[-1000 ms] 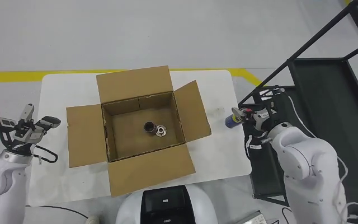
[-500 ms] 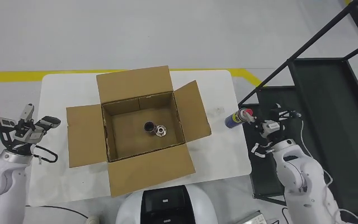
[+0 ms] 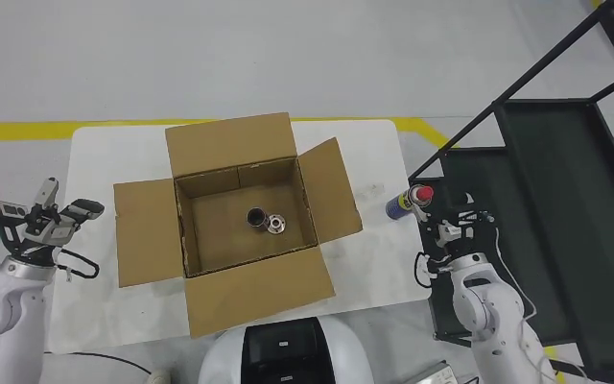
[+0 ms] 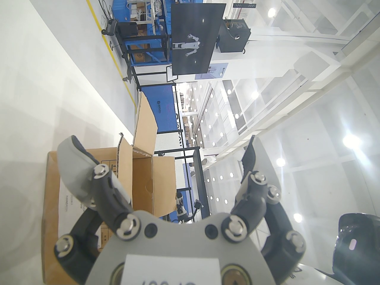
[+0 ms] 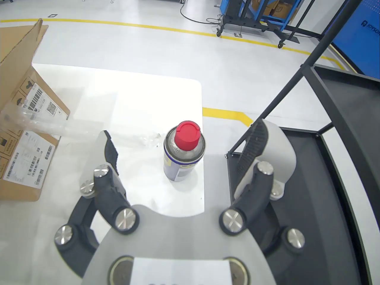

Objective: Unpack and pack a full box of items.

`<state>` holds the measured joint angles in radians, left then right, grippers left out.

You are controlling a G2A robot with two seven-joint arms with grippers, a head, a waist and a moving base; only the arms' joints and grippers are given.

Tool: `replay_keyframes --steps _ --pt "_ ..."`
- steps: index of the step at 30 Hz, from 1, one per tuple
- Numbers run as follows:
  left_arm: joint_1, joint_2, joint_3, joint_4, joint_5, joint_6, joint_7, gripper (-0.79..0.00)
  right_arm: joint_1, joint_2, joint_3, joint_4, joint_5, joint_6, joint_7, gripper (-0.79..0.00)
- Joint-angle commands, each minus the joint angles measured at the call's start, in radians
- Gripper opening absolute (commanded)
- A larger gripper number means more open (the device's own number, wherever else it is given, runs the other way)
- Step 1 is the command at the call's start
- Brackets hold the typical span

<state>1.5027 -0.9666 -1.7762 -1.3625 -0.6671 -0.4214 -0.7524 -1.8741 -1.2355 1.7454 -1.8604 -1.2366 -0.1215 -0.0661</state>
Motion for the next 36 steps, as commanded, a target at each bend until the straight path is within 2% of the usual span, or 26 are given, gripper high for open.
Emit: replay_keyframes --steps 1,10,16,24,30,36 --pt "0.000 0.000 0.000 0.000 0.000 0.000 0.000 0.000 0.000 0.000 0.000 0.000 0.000 0.000 0.000 0.000" --pt "0.000 0.000 0.000 0.000 0.000 0.000 0.000 0.000 0.000 0.000 0.000 0.000 0.000 0.000 0.000 0.000" --pt "0.000 0.000 0.000 0.000 0.000 0.000 0.000 0.000 0.061 0.003 -0.032 0.143 0.030 -0.106 0.020 0.000" --pt "0.000 0.000 0.000 0.000 0.000 0.000 0.000 0.000 0.120 0.003 -0.063 0.337 -0.015 -0.159 -0.157 0.000" --pt "0.000 0.000 0.000 0.000 0.000 0.000 0.000 0.000 0.188 0.000 -0.108 0.458 -0.079 -0.146 -0.258 0.000" --pt "0.000 0.000 0.000 0.000 0.000 0.000 0.000 0.000 0.290 -0.007 -0.144 0.591 -0.074 -0.126 -0.322 0.000"
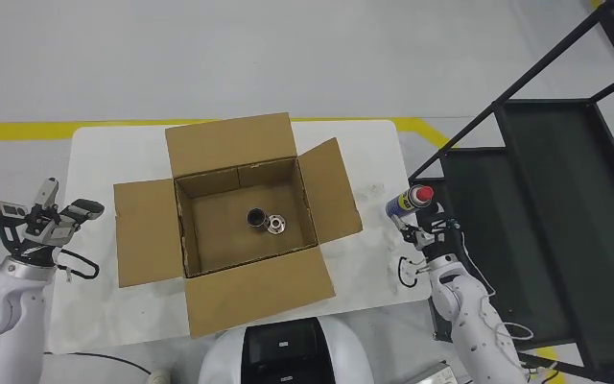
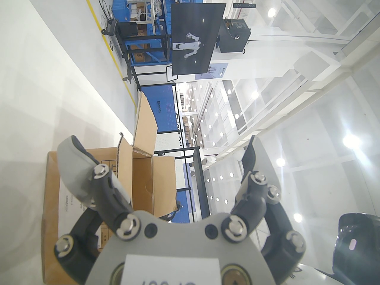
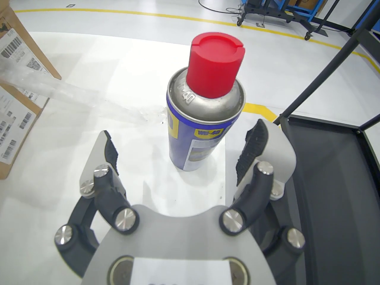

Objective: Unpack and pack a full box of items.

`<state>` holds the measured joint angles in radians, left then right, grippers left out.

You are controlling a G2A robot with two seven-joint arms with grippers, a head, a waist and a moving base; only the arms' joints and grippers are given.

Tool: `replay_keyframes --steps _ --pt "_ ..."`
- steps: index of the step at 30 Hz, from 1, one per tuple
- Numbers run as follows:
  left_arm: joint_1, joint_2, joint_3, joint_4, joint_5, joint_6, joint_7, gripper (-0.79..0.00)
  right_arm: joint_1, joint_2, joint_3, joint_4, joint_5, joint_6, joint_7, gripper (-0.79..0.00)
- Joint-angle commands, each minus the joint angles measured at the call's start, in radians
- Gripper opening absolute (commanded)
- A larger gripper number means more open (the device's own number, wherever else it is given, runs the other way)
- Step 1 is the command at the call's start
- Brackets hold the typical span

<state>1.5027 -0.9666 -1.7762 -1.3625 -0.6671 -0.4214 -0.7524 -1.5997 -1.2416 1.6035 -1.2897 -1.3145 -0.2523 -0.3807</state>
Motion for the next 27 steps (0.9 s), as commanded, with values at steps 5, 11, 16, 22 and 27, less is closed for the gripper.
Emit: replay_keyframes --steps 5,11,16,22,27 --pt "0.000 0.000 0.000 0.000 0.000 0.000 0.000 0.000 0.081 -0.005 -0.021 0.105 0.007 0.026 -0.045 0.000" --pt "0.000 0.000 0.000 0.000 0.000 0.000 0.000 0.000 0.150 -0.009 -0.046 0.189 -0.004 0.031 -0.063 0.000" --pt "0.000 0.000 0.000 0.000 0.000 0.000 0.000 0.000 0.183 -0.012 -0.062 0.235 0.002 0.027 -0.073 -0.409" --pt "0.000 0.000 0.000 0.000 0.000 0.000 0.000 0.000 0.203 -0.013 -0.067 0.266 0.017 0.023 -0.093 -0.785" --pt "0.000 0.000 0.000 0.000 0.000 0.000 0.000 0.000 0.197 -0.013 -0.069 0.264 0.025 0.013 -0.108 -0.785"
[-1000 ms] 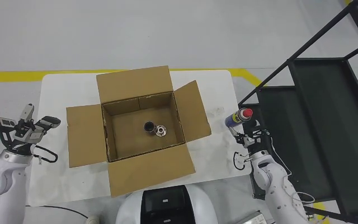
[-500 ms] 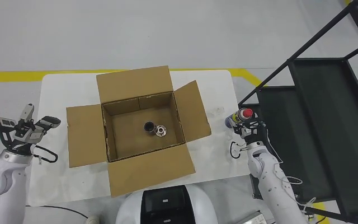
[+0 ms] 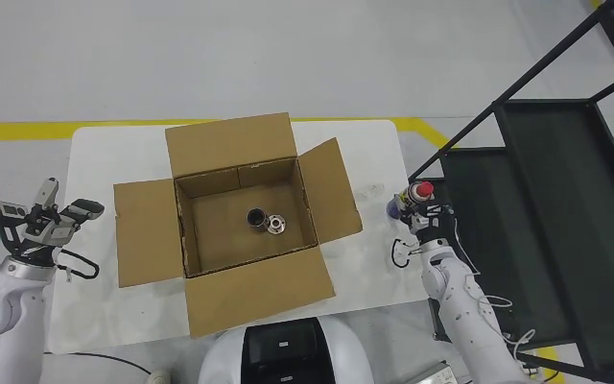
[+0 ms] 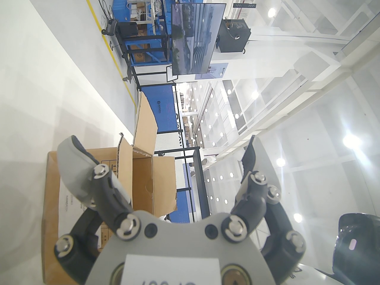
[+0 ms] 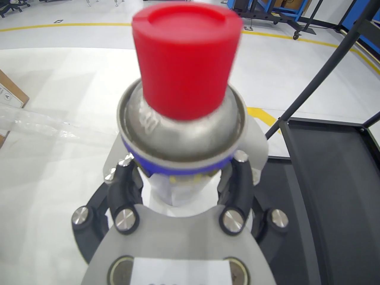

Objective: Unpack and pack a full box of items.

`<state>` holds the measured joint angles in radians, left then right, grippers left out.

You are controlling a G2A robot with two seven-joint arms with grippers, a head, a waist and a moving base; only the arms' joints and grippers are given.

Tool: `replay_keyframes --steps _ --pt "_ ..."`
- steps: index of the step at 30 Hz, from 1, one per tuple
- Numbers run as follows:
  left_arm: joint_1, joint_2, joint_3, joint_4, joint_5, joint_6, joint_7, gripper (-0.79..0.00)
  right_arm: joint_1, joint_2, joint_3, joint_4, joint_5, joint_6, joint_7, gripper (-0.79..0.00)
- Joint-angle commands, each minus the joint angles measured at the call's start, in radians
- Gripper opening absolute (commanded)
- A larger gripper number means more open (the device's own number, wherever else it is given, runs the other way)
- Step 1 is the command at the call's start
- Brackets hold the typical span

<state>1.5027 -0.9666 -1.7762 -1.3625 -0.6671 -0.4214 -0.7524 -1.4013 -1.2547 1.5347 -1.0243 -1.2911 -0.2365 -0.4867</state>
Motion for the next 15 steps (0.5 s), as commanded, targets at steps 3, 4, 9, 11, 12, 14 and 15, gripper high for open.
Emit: replay_keyframes --steps 3,4,9,11,12,14,15 --pt "0.000 0.000 0.000 0.000 0.000 0.000 0.000 0.000 -0.007 0.001 0.000 -0.007 0.007 -0.010 -0.009 -0.785" --pt "0.000 0.000 0.000 0.000 0.000 0.000 0.000 0.000 -0.009 0.001 0.000 -0.011 0.011 -0.017 -0.012 -0.785" --pt "0.000 0.000 0.000 0.000 0.000 0.000 0.000 0.000 -0.038 0.005 0.012 -0.078 0.029 -0.061 -0.033 -0.785" --pt "0.000 0.000 0.000 0.000 0.000 0.000 0.000 0.000 -0.075 0.009 0.027 -0.168 0.045 -0.095 -0.045 -0.785" --pt "0.000 0.000 0.000 0.000 0.000 0.000 0.000 0.000 -0.086 0.010 0.033 -0.205 0.048 -0.106 -0.047 -0.785" --pt "0.000 0.000 0.000 0.000 0.000 0.000 0.000 0.000 -0.137 0.016 0.058 -0.346 0.057 -0.126 -0.045 -0.785" --pt "0.000 0.000 0.000 0.000 0.000 0.000 0.000 0.000 -0.165 0.017 0.069 -0.409 0.058 -0.128 -0.038 -0.785"
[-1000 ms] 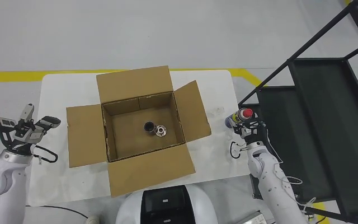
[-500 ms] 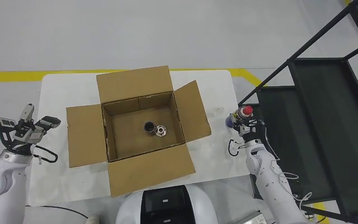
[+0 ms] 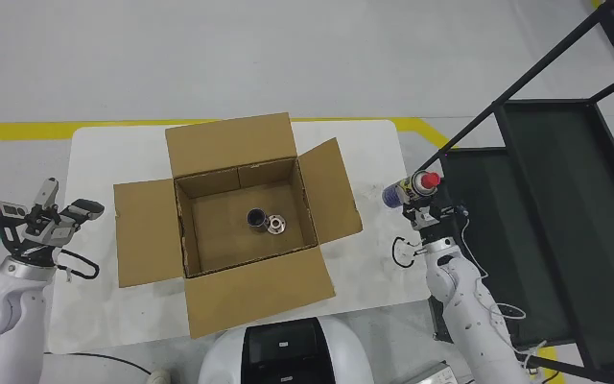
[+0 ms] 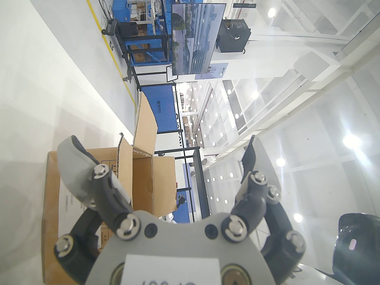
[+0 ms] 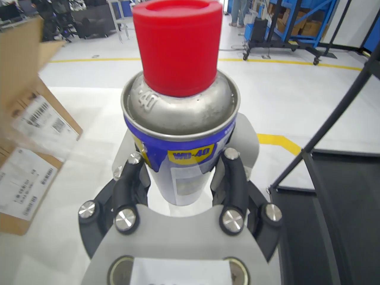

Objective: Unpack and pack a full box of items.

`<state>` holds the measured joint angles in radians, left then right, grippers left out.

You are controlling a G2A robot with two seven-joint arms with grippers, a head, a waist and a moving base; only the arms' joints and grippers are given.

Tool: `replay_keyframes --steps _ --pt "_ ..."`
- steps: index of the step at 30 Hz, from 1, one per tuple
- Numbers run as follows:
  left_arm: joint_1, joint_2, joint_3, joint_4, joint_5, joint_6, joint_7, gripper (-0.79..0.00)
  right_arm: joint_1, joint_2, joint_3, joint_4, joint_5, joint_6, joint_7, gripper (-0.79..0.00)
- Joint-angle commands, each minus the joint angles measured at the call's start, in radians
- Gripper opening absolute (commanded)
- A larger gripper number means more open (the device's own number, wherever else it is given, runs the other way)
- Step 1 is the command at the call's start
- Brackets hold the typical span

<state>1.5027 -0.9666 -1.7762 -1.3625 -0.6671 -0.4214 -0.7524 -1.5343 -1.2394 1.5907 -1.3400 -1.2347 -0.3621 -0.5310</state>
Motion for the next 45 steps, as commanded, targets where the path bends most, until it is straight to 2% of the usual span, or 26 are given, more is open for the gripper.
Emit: replay_keyframes --steps 1,6,11,14,16,19,24,26,30,35,45 --pt "0.000 0.000 0.000 0.000 0.000 0.000 0.000 0.000 -0.055 0.004 0.022 -0.165 0.006 -0.015 0.014 -0.785" --pt "0.000 0.000 0.000 0.000 0.000 0.000 0.000 0.000 -0.128 0.009 0.053 -0.393 0.080 -0.089 0.073 -0.785" --pt "0.000 0.000 0.000 0.000 0.000 0.000 0.000 0.000 -0.135 0.012 0.027 -0.523 0.146 -0.176 0.163 -0.785" --pt "0.000 0.000 0.000 0.000 0.000 0.000 0.000 0.000 -0.105 0.014 -0.030 -0.562 0.242 -0.267 0.298 -0.785" --pt "0.000 0.000 0.000 0.000 0.000 0.000 0.000 0.000 -0.091 0.013 -0.067 -0.564 0.322 -0.291 0.355 -0.785" --pt "0.000 0.000 0.000 0.000 0.000 0.000 0.000 0.000 -0.044 0.012 -0.139 -0.561 0.491 -0.297 0.516 -0.785" --pt "0.000 0.000 0.000 0.000 0.000 0.000 0.000 0.000 0.040 0.014 -0.221 -0.534 0.699 -0.226 0.783 -0.785" --pt "0.000 0.000 0.000 0.000 0.000 0.000 0.000 0.000 0.080 0.013 -0.246 -0.516 0.775 -0.159 0.870 -0.785" --pt "0.000 0.000 0.000 0.000 0.000 0.000 0.000 0.000 0.137 0.010 -0.310 -0.509 0.777 -0.067 0.982 -0.785" --pt "0.000 0.000 0.000 0.000 0.000 0.000 0.000 0.000 0.165 0.007 -0.360 -0.517 0.705 -0.007 1.013 -0.785" --pt "0.000 0.000 0.000 0.000 0.000 0.000 0.000 0.000 0.165 0.007 -0.360 -0.517 0.705 -0.007 1.013 -0.785"
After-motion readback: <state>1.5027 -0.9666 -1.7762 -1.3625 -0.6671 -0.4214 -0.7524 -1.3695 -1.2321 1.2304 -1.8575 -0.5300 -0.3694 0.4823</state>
